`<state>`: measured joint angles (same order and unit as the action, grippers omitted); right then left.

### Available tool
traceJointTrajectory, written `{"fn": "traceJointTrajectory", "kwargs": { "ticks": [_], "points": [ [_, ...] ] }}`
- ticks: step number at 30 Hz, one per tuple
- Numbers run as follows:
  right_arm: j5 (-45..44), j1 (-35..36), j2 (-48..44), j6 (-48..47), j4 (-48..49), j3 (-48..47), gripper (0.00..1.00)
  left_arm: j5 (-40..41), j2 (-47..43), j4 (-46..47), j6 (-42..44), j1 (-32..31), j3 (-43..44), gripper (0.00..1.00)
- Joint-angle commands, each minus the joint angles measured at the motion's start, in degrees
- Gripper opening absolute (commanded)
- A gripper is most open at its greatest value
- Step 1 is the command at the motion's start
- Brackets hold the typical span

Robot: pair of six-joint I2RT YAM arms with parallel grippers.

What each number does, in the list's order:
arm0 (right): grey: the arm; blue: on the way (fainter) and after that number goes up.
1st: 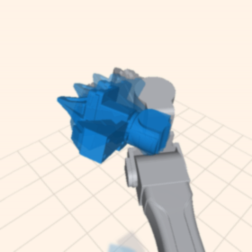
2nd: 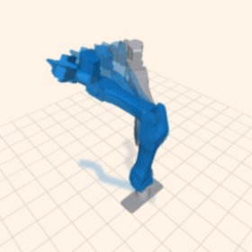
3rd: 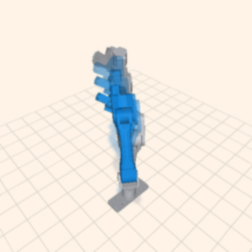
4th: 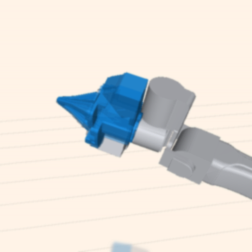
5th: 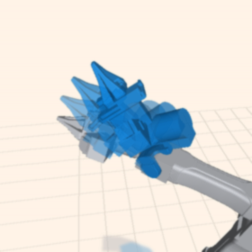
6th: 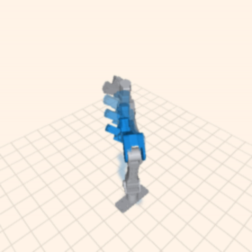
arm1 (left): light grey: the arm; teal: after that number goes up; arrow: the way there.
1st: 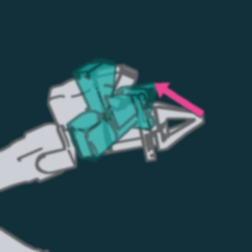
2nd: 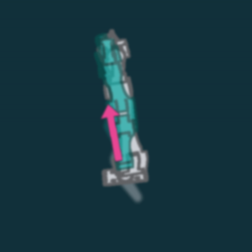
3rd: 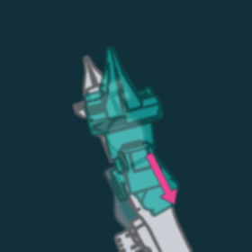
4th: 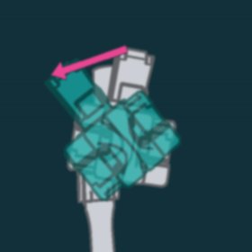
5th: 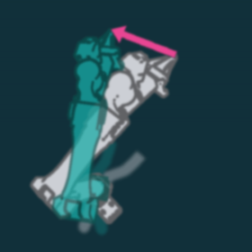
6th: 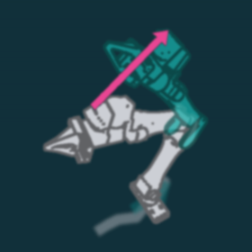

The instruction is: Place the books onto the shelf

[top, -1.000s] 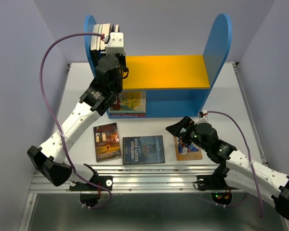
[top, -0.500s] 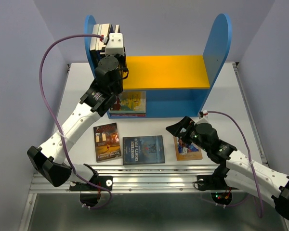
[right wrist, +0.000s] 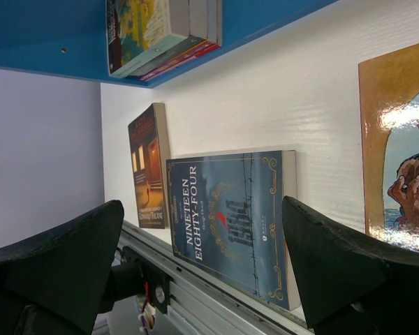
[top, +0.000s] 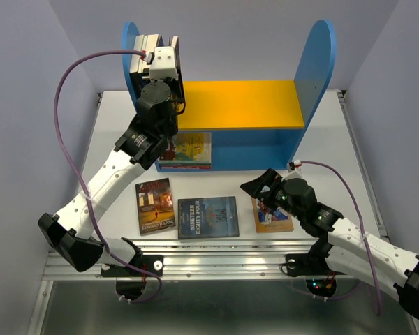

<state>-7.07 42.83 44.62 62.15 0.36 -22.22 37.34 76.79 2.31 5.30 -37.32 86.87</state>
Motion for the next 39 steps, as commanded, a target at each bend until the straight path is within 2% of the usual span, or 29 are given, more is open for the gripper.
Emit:
{"fn": "traceJointTrajectory", "kwargs": {
  "ticks": [1, 3, 5, 13, 27, 36, 39],
  "points": [
    [0.1, 0.2, 0.0, -0.4, 0.8, -1.6, 1.0, 9.5, -2.1, 3.1, -0.7, 0.0, 5.7, 0.47],
    [0.5, 0.2, 0.2, -0.3, 0.9, -1.7, 1.0, 12.1, -1.6, 3.3, -0.1, -0.6, 6.5, 0.48],
    [0.6, 0.2, 0.3, -0.3, 0.9, -1.7, 1.0, 12.5, -1.3, 3.8, 1.0, -1.4, 7.5, 0.57],
    [1.1, 0.2, 0.9, 0.0, 1.5, -1.8, 1.0, 20.5, -0.3, 6.6, 4.8, -2.8, 9.7, 0.56],
    [1.8, 0.2, 0.5, 0.5, 2.1, -1.4, 1.0, 32.0, 0.7, 4.1, 9.9, -2.9, 15.3, 0.58],
    [1.8, 0.2, 0.9, 0.3, 2.7, -1.1, 1.0, 36.0, 1.3, 11.5, 19.9, -3.0, 15.9, 0.58],
    [5.8, 0.2, 2.0, -4.2, 6.1, -1.5, 1.0, 36.0, 1.6, 11.1, 20.0, -3.0, 16.5, 0.59]
  ]
}}
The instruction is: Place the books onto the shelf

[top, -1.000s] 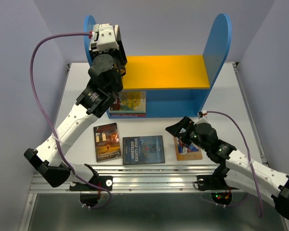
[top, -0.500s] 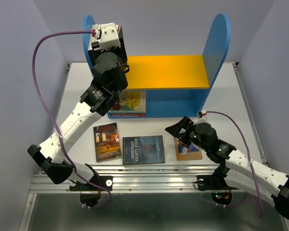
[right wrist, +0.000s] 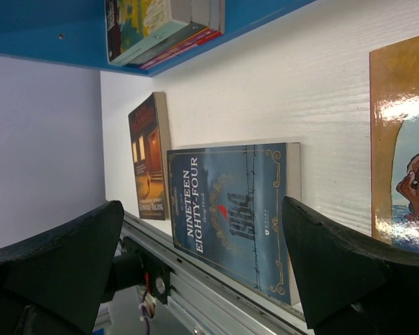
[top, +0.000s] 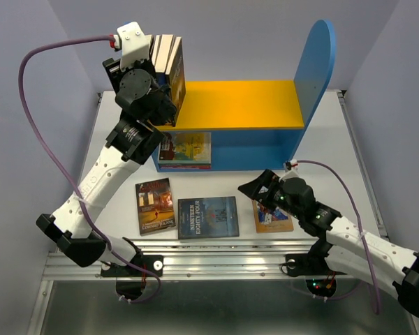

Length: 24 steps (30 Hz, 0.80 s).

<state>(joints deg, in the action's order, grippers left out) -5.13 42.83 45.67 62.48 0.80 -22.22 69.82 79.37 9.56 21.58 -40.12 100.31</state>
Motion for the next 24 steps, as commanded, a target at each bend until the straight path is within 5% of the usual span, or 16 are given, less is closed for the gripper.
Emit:
{"fn": "traceJointTrajectory", "kwargs": {
  "ticks": [1, 9, 17, 24],
  "points": [
    [5.8, 0.2, 1.3, -6.1, 6.8, -1.8, 1.0, 3.3, -1.0, 3.5, 3.6, -0.2, 3.1, 0.59],
    [27.7, 0.8, 11.4, -24.6, 9.6, -20.6, 1.0, -1.6, -2.6, -9.2, -7.6, -0.2, 6.7, 0.7],
    [9.6, 0.8, 24.3, -36.2, -5.5, -52.2, 1.0, -8.4, -14.8, -20.9, -26.8, -0.1, 0.2, 0.98],
    [1.5, 0.8, 42.5, -40.8, -9.3, -72.8, 1.0, -11.8, -30.6, -32.6, -50.0, 0.0, -16.2, 0.99]
  ]
}}
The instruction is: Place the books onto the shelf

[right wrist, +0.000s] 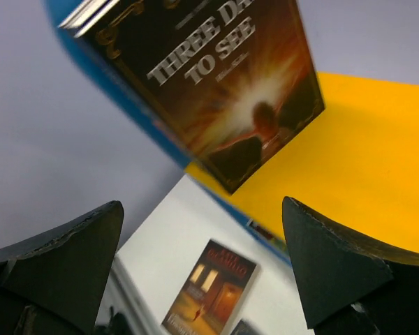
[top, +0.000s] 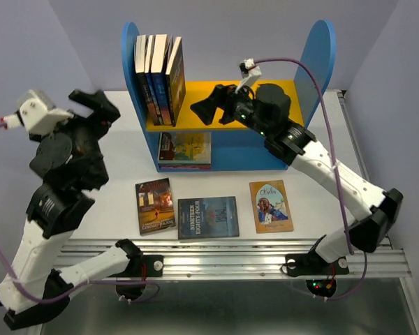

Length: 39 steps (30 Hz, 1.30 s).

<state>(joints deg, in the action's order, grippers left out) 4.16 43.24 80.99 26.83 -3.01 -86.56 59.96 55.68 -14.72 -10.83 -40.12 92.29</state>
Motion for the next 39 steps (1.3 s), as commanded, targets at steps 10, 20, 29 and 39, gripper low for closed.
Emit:
{"fn": "traceJointTrajectory", "kwargs": {
  "ticks": [10, 20, 29, 39],
  "points": [
    [-15.1, 0.3, 25.2, -8.9, -5.2, -28.1, 1.0, -12.7, -29.7, -15.8, -39.9, -0.1, -31.4, 0.99],
    [-11.7, 0.3, 32.1, -8.1, -3.3, -34.7, 1.0, -13.8, -29.7, -26.3, -49.3, -0.1, -36.6, 0.99],
    [-11.4, 0.3, 33.1, -7.3, -1.9, -34.5, 1.0, -14.5, -33.2, -27.3, -51.2, -0.1, -40.6, 0.99],
    [-11.5, 0.3, 30.5, -8.0, -1.9, -30.3, 1.0, -16.8, -31.2, -25.7, -50.0, -0.1, -42.5, 0.99]
  ]
}}
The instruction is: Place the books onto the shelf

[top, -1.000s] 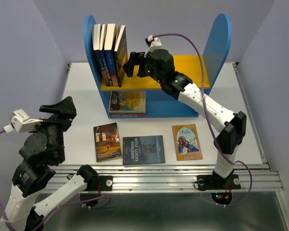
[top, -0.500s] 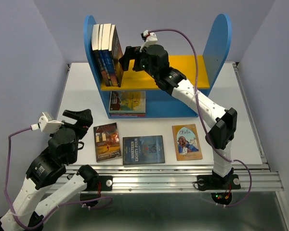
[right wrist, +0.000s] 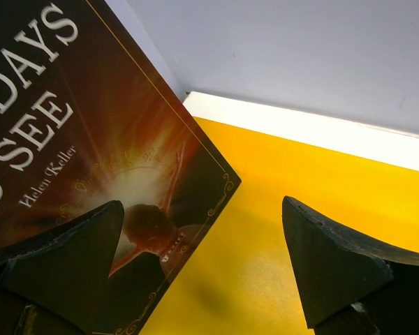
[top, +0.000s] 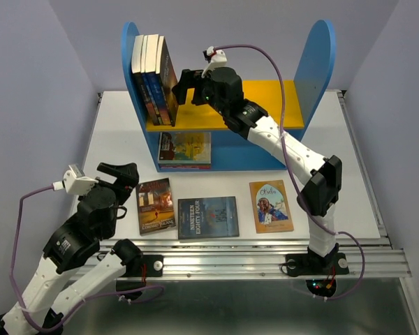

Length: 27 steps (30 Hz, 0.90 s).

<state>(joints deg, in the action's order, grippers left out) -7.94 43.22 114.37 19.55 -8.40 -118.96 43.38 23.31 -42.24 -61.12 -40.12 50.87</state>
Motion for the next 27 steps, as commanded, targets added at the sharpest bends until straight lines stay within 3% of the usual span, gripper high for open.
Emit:
{"fn": "traceJointTrajectory", "kwargs": {
  "ticks": [1, 7, 11, 15, 27],
  "points": [
    [0.5, 0.4, -4.6, -1.4, 3.2, 4.2, 1.0, -0.5, 1.2, 2.2, 0.3, -0.1, -1.3, 0.99],
    [0.2, 0.4, -10.5, -4.8, 2.3, 12.3, 1.0, -0.7, 0.8, 2.4, 0.9, -0.1, -1.7, 0.99],
    [5.8, 0.4, -12.7, -8.5, -0.7, 14.1, 1.0, -0.7, 0.3, 2.2, 1.2, -0.1, -1.9, 0.99],
    [12.3, 0.4, -13.3, -11.1, -2.4, 14.5, 1.0, -0.7, 0.2, 2.3, 1.5, -0.1, -2.4, 0.99],
    [20.2, 1.4, -9.8, -15.0, -4.7, 9.8, 1.0, -0.5, 0.1, 2.5, 4.3, -0.1, -2.4, 0.99]
  ]
}}
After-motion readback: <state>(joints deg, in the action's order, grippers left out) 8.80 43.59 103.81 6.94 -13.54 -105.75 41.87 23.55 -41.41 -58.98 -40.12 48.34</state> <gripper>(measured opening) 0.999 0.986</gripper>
